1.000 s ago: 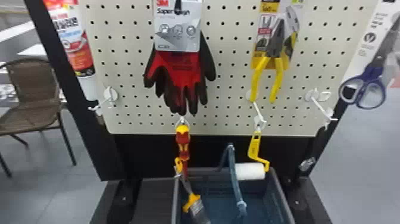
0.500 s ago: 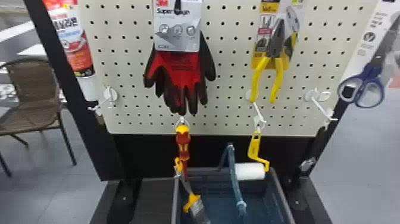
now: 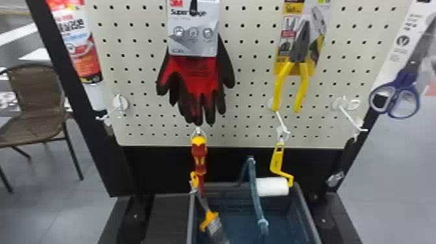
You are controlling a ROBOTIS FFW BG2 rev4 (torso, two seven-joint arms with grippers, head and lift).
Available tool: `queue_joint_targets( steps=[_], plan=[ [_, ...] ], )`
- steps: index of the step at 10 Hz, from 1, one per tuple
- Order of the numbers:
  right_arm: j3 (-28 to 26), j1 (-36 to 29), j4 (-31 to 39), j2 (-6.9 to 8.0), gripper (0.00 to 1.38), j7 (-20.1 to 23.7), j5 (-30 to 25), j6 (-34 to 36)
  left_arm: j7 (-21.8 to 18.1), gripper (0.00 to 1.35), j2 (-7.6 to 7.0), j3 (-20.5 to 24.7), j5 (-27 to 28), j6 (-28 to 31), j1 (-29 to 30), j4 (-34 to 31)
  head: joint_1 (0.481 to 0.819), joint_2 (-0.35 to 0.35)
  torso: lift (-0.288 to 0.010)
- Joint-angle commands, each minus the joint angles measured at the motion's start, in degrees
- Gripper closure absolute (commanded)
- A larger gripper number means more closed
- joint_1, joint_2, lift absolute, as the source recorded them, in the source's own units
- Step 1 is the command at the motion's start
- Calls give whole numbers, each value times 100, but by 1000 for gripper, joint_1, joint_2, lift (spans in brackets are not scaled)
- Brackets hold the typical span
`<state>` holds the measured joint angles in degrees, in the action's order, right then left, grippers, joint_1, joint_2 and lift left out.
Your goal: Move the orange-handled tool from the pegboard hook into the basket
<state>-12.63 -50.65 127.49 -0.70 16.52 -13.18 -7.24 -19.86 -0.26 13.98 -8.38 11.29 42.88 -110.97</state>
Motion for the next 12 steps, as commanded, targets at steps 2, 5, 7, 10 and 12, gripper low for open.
queue_joint_targets(
  steps=[2, 5, 7, 10, 12],
  plan=[
    [-3, 41, 27, 75, 101, -88, 35, -49, 0, 223, 41, -19, -93, -118, -77, -5, 549, 0, -100],
    [-3, 165, 224, 75, 101, -281, 123, -181, -18, 223, 41, 8, -427, -488, -212, -5, 549, 0, -100],
    [-3, 423, 294, 75, 101, -422, 158, -374, -167, 223, 41, 122, -471, -707, -446, -160, 549, 0, -100],
    [-3, 1063, 435, 75, 101, -431, 360, -787, -686, 223, 41, 614, -251, -1112, -1172, -498, 549, 0, -100],
    [-3, 1149, 407, 75, 101, -431, 369, -849, -923, 225, 41, 816, 12, -1138, -1356, -554, 549, 0, -100]
  ],
)
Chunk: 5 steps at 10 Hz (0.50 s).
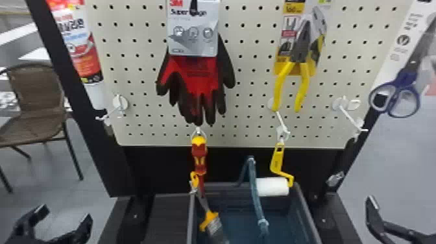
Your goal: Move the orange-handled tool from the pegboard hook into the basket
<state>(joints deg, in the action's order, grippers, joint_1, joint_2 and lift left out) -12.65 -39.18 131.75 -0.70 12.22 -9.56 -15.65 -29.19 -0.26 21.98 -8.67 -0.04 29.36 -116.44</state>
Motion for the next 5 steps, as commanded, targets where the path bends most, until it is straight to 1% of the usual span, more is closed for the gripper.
queue_joint_targets(
  steps=[1, 3, 5],
  plan=[
    [0, -84, -19, 75, 101, -9, -20, -8, 10, 223, 41, 17, 85, 4, 70, -8, 549, 0, -100],
    [0, -182, -103, 75, 101, 0, -29, 45, 1, 223, 41, 25, 217, 127, 168, -8, 549, 0, -100],
    [0, -379, -145, 75, 101, 0, -55, 282, -25, 223, 41, 25, 463, 338, 242, -8, 549, 0, -100]
  ],
)
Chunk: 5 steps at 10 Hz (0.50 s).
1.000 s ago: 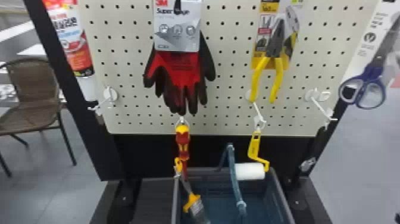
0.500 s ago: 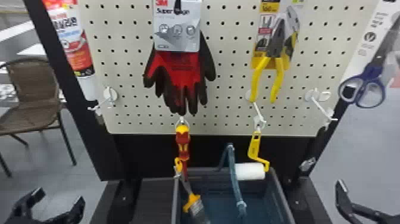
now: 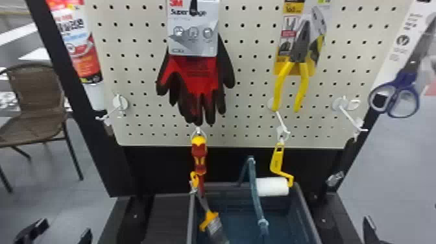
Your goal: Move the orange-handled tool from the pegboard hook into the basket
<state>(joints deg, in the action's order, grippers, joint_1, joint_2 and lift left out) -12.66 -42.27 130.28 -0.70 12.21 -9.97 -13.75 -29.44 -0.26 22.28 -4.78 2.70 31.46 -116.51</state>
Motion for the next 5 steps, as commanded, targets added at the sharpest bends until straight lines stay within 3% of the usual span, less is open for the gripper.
queue_joint_targets(
  steps=[1, 5],
  plan=[
    [0, -132, -41, 75, 101, 1, -5, 154, -1, 222, 41, -13, 109, 99, 118, 0, 549, 0, -100],
    [9, -305, -55, 75, 101, 1, -14, 373, -18, 223, 41, -84, 179, 160, 192, 0, 549, 0, -100]
  ],
)
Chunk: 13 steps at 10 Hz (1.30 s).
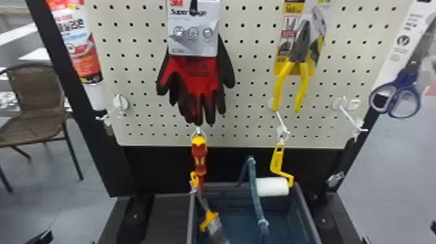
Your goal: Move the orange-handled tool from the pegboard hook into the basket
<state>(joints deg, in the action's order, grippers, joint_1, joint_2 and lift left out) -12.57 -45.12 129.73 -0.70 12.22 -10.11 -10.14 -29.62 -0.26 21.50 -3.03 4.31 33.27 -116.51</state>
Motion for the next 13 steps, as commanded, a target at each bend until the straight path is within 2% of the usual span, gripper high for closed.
queue_joint_targets(
  steps=[1, 13],
  plan=[
    [0, -19, 0, 75, 101, 0, 0, 30, 0, 223, 41, -5, 13, 26, 11, 0, 549, 0, -100],
    [0, 79, -113, 75, 101, 88, 27, 92, -70, 223, 41, -31, 92, 149, -39, 28, 549, 0, -100]
  ],
)
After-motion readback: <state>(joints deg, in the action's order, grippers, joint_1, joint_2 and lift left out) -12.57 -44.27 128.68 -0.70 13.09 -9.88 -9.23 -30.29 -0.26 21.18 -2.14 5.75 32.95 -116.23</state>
